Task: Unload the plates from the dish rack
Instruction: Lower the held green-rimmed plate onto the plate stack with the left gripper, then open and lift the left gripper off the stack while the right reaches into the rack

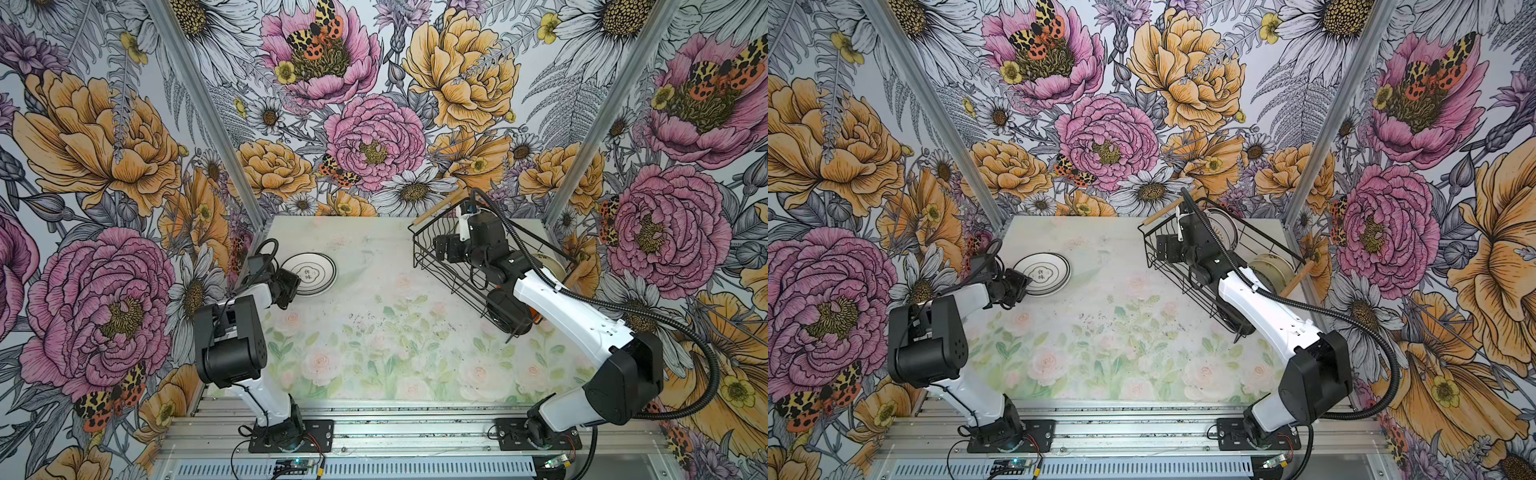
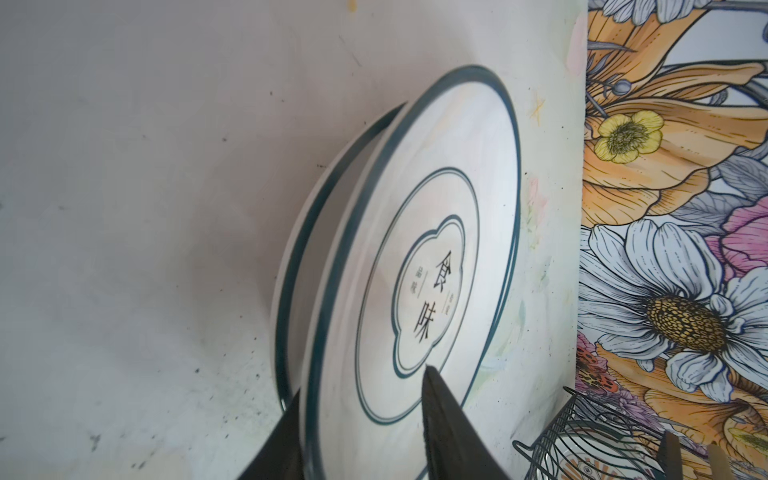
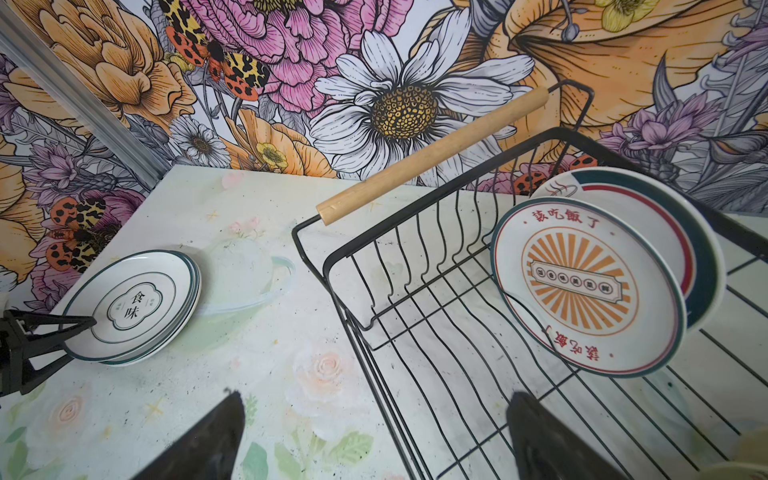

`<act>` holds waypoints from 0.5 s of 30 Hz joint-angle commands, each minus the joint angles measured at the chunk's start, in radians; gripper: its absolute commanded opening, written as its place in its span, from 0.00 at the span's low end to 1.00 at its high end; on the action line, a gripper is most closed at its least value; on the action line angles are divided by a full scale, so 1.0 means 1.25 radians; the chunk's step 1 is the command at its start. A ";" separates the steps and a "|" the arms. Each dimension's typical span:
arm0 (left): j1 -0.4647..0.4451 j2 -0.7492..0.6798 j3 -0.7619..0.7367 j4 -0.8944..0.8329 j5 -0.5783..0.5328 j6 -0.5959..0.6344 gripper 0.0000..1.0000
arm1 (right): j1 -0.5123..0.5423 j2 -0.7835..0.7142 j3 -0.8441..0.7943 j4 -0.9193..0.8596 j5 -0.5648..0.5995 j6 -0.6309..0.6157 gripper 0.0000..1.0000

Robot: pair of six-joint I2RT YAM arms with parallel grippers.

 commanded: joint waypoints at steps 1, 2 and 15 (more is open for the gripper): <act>-0.005 0.017 0.031 -0.031 0.002 0.032 0.44 | -0.005 -0.028 -0.006 0.003 0.004 0.000 1.00; -0.004 0.019 0.037 -0.041 0.006 0.037 0.44 | -0.006 -0.028 -0.006 0.002 0.002 0.001 1.00; -0.010 0.060 0.137 -0.239 -0.025 0.128 0.53 | -0.008 -0.018 -0.008 0.003 -0.007 0.002 0.99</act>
